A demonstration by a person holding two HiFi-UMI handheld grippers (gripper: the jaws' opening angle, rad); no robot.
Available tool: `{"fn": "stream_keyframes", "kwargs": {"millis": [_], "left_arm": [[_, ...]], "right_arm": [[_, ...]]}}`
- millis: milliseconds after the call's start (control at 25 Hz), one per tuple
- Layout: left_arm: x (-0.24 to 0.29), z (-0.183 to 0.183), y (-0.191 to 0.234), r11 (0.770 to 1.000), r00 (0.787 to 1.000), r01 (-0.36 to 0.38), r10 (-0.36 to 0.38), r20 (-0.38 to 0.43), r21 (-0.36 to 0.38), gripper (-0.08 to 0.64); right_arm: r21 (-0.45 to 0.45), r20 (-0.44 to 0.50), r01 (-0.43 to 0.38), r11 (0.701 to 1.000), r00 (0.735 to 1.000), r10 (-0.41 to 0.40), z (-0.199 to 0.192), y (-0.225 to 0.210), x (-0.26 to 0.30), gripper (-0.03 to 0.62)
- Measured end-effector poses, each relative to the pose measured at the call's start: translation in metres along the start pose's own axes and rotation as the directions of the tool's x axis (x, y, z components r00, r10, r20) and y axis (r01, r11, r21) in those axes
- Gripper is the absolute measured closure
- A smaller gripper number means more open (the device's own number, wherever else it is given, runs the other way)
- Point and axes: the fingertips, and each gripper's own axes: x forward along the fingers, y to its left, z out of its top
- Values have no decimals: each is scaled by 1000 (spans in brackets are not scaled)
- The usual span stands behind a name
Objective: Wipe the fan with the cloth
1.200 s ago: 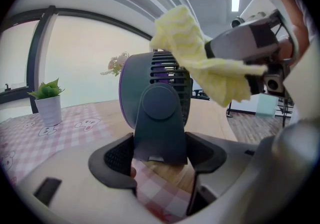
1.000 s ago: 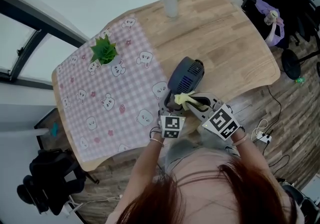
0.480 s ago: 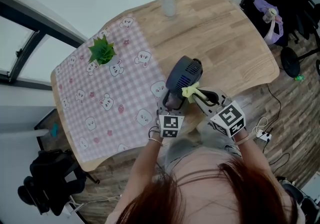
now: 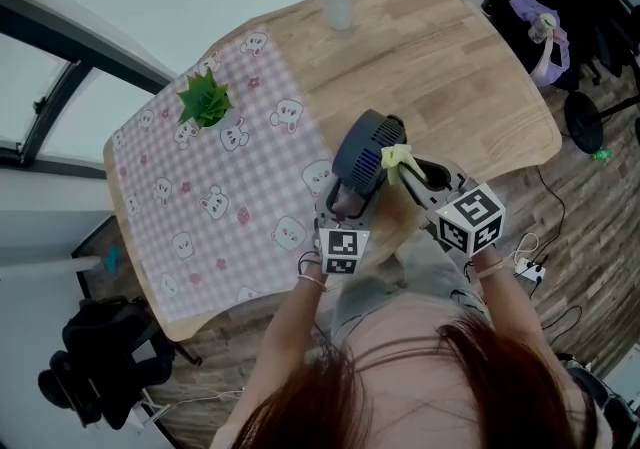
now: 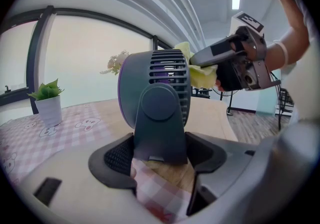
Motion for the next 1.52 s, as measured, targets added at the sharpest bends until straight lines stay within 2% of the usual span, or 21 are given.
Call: {"fn": "stream_keyframes", "kwargs": {"millis": [400, 840, 960, 1080, 1160, 1240, 1320, 1440, 1520], "left_arm": [[0, 0, 1, 1000, 1000, 0, 0, -3, 6, 249], [1, -1, 1, 1000, 1000, -8, 8, -6, 2, 249], [1, -1, 1, 1000, 1000, -9, 9, -8, 4, 249], [1, -2, 1, 1000, 1000, -9, 9, -9, 4, 249], [1, -2, 1, 1000, 1000, -9, 9, -8, 3, 249], [1, -2, 1, 1000, 1000, -10, 10, -8, 3, 249], [1, -2, 0, 1000, 1000, -10, 10, -8, 5, 249], [1, -3, 0, 1000, 1000, -12, 12, -6, 7, 249], [1, -3, 0, 1000, 1000, -13, 13, -4, 6, 249]], "right_arm": [[169, 34, 49, 984, 998, -55, -2, -27, 8, 543], [283, -28, 94, 955, 996, -90, -18, -60, 20, 543], [296, -64, 141, 945, 990, -127, -26, -71, 20, 543], [329, -117, 226, 917, 973, -198, -35, -86, 12, 543], [348, -102, 244, 905, 970, -222, -30, -90, 1, 543], [347, -59, 225, 910, 974, -219, -20, -86, -11, 543], [326, -5, 181, 928, 982, -189, -9, -73, -22, 543], [256, 49, 71, 964, 995, -86, -2, -33, -31, 543], [191, 36, -20, 981, 999, 14, -8, 1, -30, 543]]}}
